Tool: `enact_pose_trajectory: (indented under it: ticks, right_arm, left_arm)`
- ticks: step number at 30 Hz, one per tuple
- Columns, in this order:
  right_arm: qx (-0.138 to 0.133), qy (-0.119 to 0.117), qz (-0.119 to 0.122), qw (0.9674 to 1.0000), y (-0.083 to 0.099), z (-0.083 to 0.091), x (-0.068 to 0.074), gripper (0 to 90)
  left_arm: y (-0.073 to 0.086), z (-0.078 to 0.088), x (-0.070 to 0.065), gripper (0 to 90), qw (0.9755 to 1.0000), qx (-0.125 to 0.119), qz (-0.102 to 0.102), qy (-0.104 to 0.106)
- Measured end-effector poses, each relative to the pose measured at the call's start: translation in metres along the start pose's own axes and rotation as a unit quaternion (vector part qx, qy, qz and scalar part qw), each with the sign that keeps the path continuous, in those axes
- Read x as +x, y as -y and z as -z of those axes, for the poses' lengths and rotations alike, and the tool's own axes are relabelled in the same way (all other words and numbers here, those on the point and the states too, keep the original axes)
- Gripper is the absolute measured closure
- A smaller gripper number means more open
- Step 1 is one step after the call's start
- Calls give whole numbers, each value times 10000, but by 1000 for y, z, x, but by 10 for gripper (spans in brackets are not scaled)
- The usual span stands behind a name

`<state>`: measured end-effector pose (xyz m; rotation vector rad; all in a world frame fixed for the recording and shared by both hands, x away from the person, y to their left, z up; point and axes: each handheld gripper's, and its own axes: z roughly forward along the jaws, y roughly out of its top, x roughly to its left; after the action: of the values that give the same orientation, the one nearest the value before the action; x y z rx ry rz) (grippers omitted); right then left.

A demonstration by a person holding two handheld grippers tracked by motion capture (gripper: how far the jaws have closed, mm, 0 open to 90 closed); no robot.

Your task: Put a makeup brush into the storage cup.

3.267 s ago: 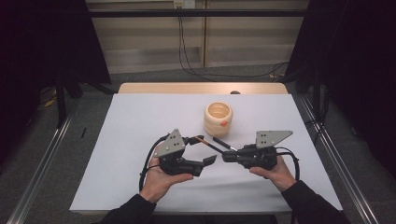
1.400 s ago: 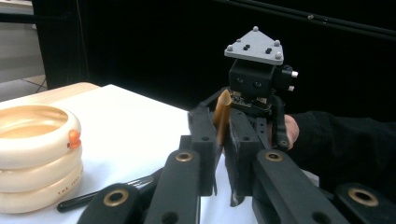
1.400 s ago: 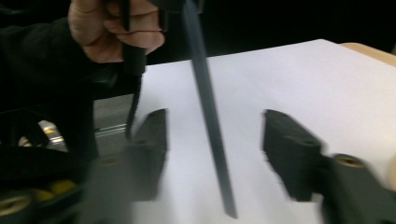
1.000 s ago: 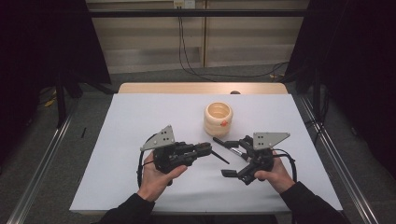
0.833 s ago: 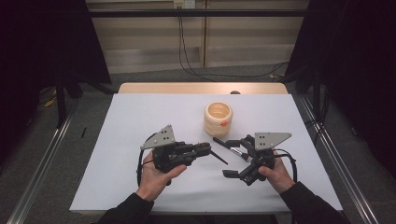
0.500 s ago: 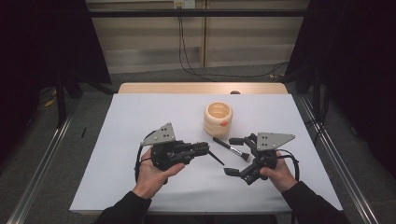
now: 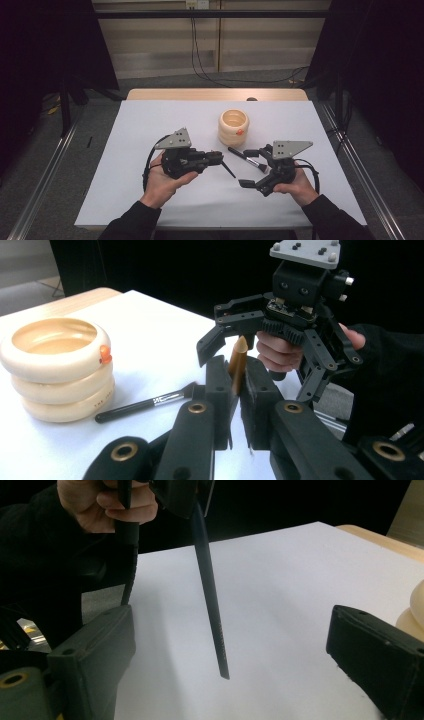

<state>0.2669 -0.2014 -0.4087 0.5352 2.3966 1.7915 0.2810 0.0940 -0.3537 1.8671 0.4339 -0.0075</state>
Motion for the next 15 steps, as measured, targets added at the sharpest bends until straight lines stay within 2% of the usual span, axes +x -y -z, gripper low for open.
enact_pose_trajectory:
  ticks: [2, 4, 8, 9, 13, 15]
  right_arm:
    - [36, 73, -18, 10000, 0, -1, 0, 69]
    - [99, 125, -56, 9999, -1, -1, -1, 75]
    - [149, 129, -87, 9998, -2, -2, -1, 106]
    - [130, 58, -95, 9999, -2, -2, -1, 111]
    - [91, 21, -46, 9999, -3, -1, 0, 192]
    - [68, -30, 16, 10000, -3, 0, 1, 277]
  left_arm:
    - [-3, -2, 2, 838, 9999, 47, 61, -76]
    - [-5, -3, 4, 839, 9999, 82, 18, -80]
    - [-12, -9, 2, 839, 9997, 239, -99, -25]
    - [-13, -11, 2, 839, 9996, 278, -97, -18]
    - [-15, -17, 0, 839, 9994, 329, -83, 85]
    - [-14, -21, -1, 839, 9990, 436, -107, 83]
